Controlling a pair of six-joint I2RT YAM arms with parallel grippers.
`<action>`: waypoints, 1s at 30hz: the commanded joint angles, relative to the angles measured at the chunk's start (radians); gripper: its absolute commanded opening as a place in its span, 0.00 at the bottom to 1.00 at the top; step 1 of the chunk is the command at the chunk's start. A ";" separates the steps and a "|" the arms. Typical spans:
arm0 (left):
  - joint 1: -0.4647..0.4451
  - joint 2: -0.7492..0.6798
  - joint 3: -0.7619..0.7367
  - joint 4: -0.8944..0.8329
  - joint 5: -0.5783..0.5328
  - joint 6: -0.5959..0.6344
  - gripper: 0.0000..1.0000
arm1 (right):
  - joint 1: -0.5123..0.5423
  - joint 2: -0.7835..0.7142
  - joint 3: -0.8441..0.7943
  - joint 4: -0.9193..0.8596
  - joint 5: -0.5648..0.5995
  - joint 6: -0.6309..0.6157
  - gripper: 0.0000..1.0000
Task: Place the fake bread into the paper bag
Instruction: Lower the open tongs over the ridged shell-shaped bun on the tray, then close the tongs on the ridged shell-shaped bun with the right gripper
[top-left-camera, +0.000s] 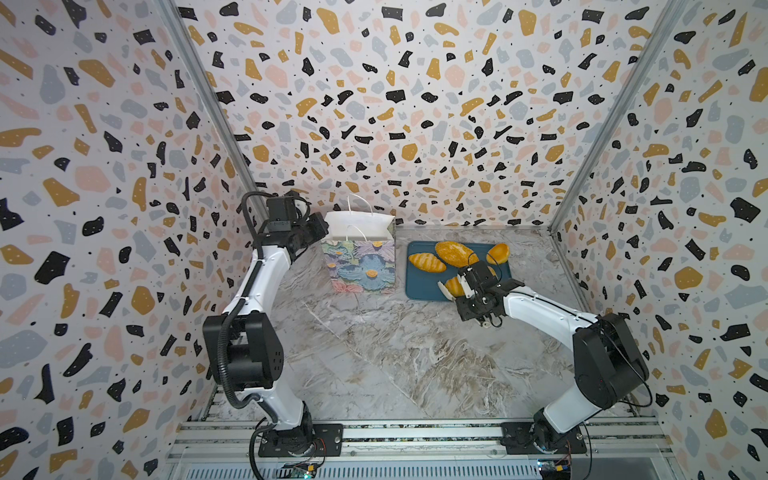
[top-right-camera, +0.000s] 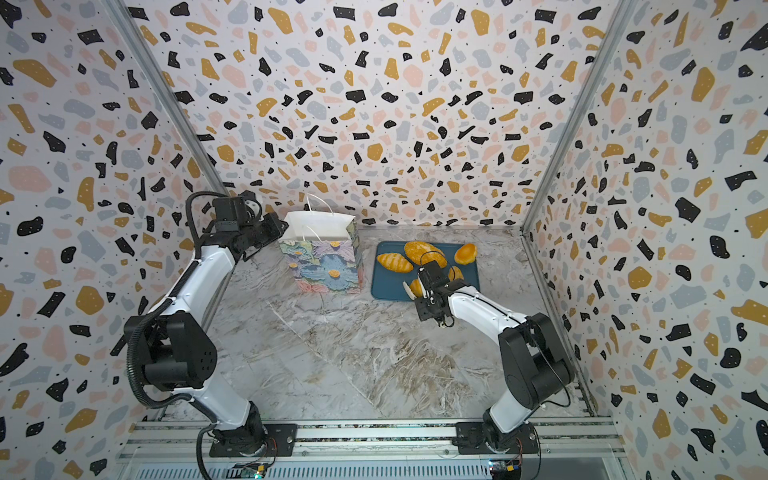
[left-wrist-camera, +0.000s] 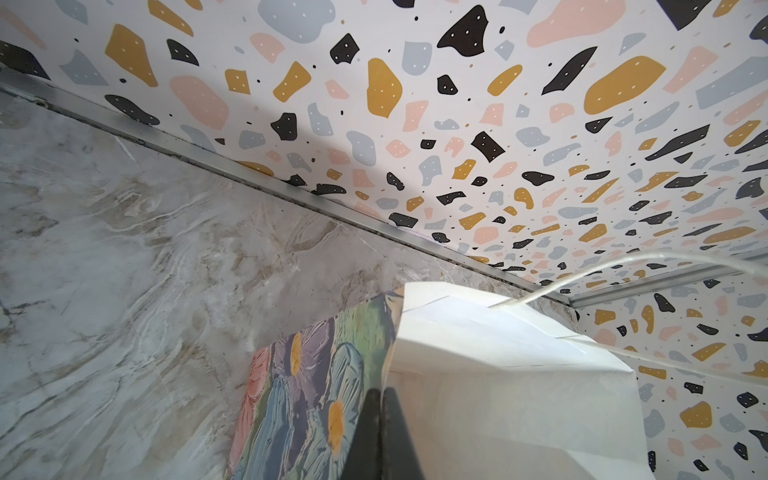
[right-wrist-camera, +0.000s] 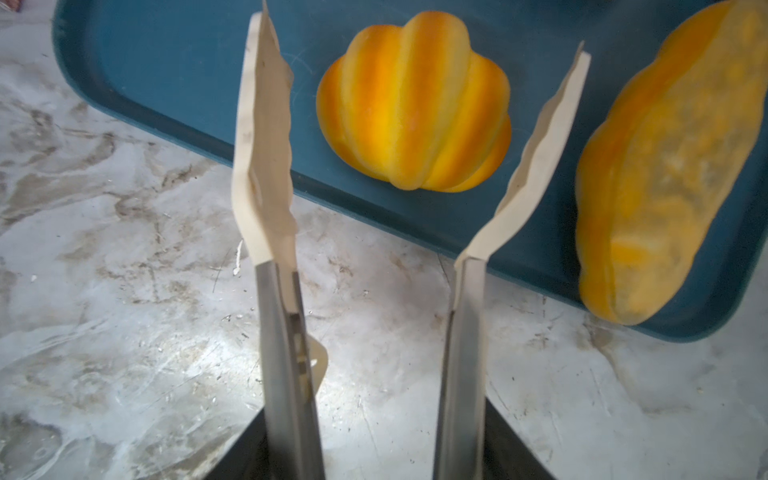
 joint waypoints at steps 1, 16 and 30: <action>0.006 -0.018 -0.012 0.030 0.016 0.010 0.00 | -0.005 0.006 0.052 -0.039 0.021 -0.015 0.60; 0.006 -0.016 -0.013 0.032 0.018 0.008 0.00 | -0.005 0.043 0.082 -0.063 0.027 -0.029 0.46; 0.006 -0.015 -0.013 0.032 0.015 0.008 0.00 | -0.003 0.010 0.078 -0.047 0.011 -0.028 0.29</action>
